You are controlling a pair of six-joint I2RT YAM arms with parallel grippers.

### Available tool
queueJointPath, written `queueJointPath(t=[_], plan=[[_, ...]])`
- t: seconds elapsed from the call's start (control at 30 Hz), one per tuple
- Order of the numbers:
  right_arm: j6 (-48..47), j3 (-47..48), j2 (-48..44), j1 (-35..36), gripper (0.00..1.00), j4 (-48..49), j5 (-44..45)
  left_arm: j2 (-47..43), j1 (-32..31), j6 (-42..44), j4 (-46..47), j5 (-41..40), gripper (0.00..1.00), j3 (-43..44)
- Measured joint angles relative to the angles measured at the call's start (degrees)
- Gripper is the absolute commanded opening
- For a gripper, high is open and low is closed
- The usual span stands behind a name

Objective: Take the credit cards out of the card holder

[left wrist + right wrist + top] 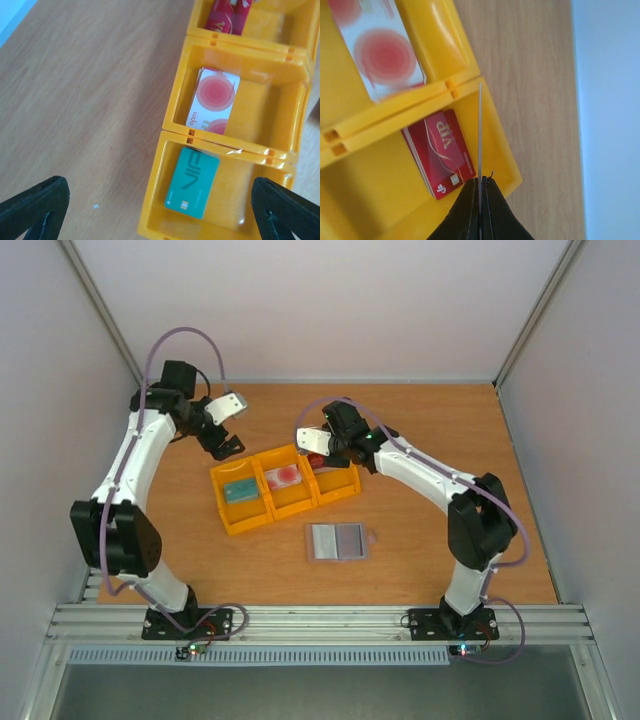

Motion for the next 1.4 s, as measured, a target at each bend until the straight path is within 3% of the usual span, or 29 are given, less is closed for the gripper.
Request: queueJointPath(t=[0.2,0.43,1.13,1.2,1.4], plan=[[-6.7,0.0,6.4,-0.7,0.01,1.5,4.5,-5.5,0.2,-15.6,-0.2,-2.7,0.99,-3.1],[-8.3,0.1,7.6,-0.6,0.01,3.3,5.9,-5.3,0.3,-24.2,-0.2,-5.3,0.99,-6.0],[-10.6,4.8,17.4,-0.3,0.02,6.1,12.0,-5.2,0.3,-27.5,-0.5,-5.0,0.99,-6.3],[-10.9,4.8,17.7,-0.2,0.05,6.2,12.3,-5.2,0.3,-27.5,-0.5,-5.0,0.99,-6.3],[-11.3,4.8,17.7,-0.1,0.28,6.1,13.3,-5.2,0.3,-27.4,-0.5,-5.0,0.99,-6.3]])
